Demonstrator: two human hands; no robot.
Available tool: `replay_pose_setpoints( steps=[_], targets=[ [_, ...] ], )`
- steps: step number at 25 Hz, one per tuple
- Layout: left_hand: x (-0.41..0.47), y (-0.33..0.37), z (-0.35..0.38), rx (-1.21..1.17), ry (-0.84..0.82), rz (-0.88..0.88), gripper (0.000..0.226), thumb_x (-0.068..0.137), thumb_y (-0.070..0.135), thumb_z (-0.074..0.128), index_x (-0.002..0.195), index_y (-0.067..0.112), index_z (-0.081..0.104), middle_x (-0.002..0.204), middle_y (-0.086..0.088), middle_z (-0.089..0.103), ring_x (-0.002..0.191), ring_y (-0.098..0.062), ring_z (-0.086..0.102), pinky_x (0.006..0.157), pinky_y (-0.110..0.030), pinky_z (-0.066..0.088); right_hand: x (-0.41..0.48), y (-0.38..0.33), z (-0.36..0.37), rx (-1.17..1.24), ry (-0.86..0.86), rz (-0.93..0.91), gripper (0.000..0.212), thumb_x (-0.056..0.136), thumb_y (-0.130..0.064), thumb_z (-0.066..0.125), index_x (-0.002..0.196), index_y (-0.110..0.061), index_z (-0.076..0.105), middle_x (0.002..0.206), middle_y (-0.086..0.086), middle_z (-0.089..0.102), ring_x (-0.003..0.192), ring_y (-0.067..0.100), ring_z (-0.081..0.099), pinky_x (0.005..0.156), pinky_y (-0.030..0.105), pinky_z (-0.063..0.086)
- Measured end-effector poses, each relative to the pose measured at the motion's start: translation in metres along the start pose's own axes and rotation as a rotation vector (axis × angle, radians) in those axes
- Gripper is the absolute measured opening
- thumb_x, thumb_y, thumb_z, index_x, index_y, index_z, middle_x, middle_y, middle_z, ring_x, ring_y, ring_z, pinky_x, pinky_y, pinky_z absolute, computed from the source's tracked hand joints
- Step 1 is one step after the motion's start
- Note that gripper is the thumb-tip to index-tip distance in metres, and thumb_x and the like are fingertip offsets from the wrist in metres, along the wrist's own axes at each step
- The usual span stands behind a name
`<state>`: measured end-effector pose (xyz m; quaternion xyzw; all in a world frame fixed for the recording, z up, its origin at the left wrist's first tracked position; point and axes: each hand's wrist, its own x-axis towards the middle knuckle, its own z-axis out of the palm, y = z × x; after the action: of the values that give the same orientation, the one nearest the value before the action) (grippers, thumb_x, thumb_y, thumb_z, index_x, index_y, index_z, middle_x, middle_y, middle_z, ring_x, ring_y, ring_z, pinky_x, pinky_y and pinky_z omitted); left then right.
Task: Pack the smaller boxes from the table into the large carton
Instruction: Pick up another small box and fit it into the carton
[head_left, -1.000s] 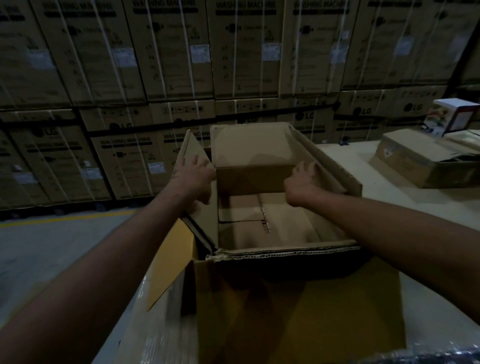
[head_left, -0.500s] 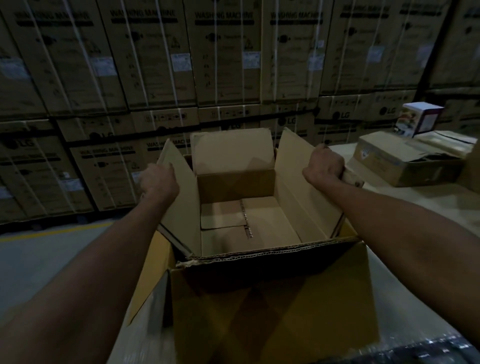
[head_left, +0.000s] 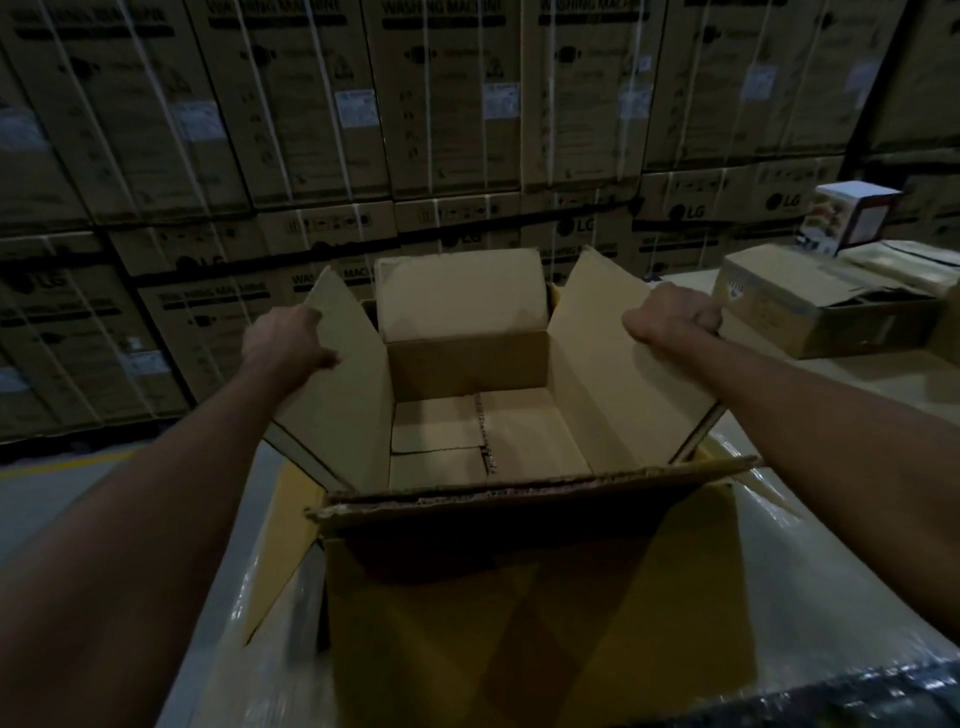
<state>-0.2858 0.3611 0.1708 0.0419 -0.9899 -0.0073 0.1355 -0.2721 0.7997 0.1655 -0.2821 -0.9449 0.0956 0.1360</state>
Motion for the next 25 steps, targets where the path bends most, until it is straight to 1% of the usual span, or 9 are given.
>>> replay_pose_setpoints(
  steps=[3,6,8,10,13,16,19,22,25],
  targets=[
    [-0.001,-0.019,0.009,-0.082,-0.055,-0.042,0.076,0.085,0.05,0.075,0.148,0.017,0.048,0.13,-0.017,0.061,0.113,-0.035,0.06,0.082,-0.042,0.054,0.004,0.016,0.005,-0.023,-0.028,0.026,0.035,0.088,-0.042,0.057,0.102,-0.011,0.065,0.095,0.012,0.06,0.101,0.031,0.066,0.076,0.032,0.044],
    [-0.005,-0.013,0.007,0.062,-0.052,-0.027,0.076,0.087,0.053,0.071,0.15,0.019,0.044,0.132,-0.017,0.061,0.114,-0.034,0.06,0.089,-0.044,0.054,0.003,0.018,0.002,-0.086,-0.028,-0.02,0.041,0.091,-0.045,0.057,0.112,-0.011,0.064,0.099,0.01,0.06,0.099,0.03,0.064,0.074,0.031,0.041],
    [-0.008,0.007,0.001,0.199,-0.076,0.01,0.073,0.088,0.055,0.069,0.148,0.02,0.044,0.137,-0.018,0.055,0.12,-0.034,0.056,0.094,-0.044,0.048,0.0,0.005,-0.005,-0.118,-0.031,-0.059,0.054,0.091,-0.044,0.059,0.132,-0.008,0.054,0.118,0.014,0.062,0.108,0.031,0.062,0.078,0.035,0.044],
    [-0.014,0.028,-0.004,0.305,-0.09,0.046,0.071,0.088,0.056,0.067,0.146,0.023,0.044,0.149,-0.019,0.04,0.13,-0.036,0.048,0.101,-0.049,0.042,-0.005,-0.002,-0.005,-0.163,-0.014,-0.104,0.075,0.088,-0.043,0.066,0.148,-0.009,0.036,0.141,0.019,0.048,0.127,0.035,0.05,0.095,0.044,0.044],
    [-0.02,0.05,-0.011,0.426,-0.07,0.09,0.066,0.088,0.056,0.067,0.144,0.026,0.048,0.166,-0.017,0.013,0.148,-0.039,0.023,0.115,-0.057,0.027,-0.014,-0.004,-0.001,-0.332,0.075,-0.257,0.078,0.082,-0.038,0.072,0.148,-0.015,0.036,0.148,0.019,0.036,0.137,0.037,0.033,0.108,0.056,0.033],
    [-0.025,0.06,-0.019,0.507,-0.025,0.159,0.064,0.088,0.059,0.065,0.142,0.027,0.052,0.165,-0.014,0.019,0.15,-0.035,0.019,0.116,-0.055,0.026,-0.022,-0.007,-0.004,-0.4,0.099,-0.375,0.069,0.081,-0.037,0.071,0.143,-0.018,0.044,0.146,0.018,0.035,0.138,0.037,0.029,0.112,0.061,0.029],
    [-0.034,0.068,-0.024,0.434,-0.039,0.195,0.065,0.088,0.062,0.063,0.142,0.026,0.052,0.158,-0.012,0.034,0.148,-0.035,0.024,0.116,-0.054,0.027,-0.031,-0.009,-0.011,-0.347,0.126,-0.415,0.058,0.081,-0.032,0.069,0.136,-0.021,0.055,0.14,0.014,0.041,0.133,0.034,0.034,0.109,0.057,0.032],
    [-0.045,0.079,-0.036,0.19,-0.06,0.23,0.061,0.089,0.061,0.063,0.14,0.028,0.055,0.149,-0.011,0.048,0.142,-0.034,0.036,0.113,-0.055,0.028,-0.043,-0.015,-0.023,-0.225,0.205,-0.511,0.046,0.081,-0.027,0.07,0.127,-0.023,0.062,0.132,0.01,0.05,0.128,0.031,0.042,0.104,0.051,0.036],
    [-0.061,0.098,-0.052,-0.232,-0.047,0.281,0.057,0.09,0.057,0.065,0.137,0.027,0.056,0.138,-0.005,0.06,0.124,-0.025,0.056,0.093,-0.044,0.046,-0.061,-0.02,-0.04,0.011,0.205,-0.542,0.028,0.087,-0.029,0.07,0.115,-0.024,0.067,0.117,0.004,0.064,0.116,0.026,0.056,0.1,0.048,0.041]
  ],
)
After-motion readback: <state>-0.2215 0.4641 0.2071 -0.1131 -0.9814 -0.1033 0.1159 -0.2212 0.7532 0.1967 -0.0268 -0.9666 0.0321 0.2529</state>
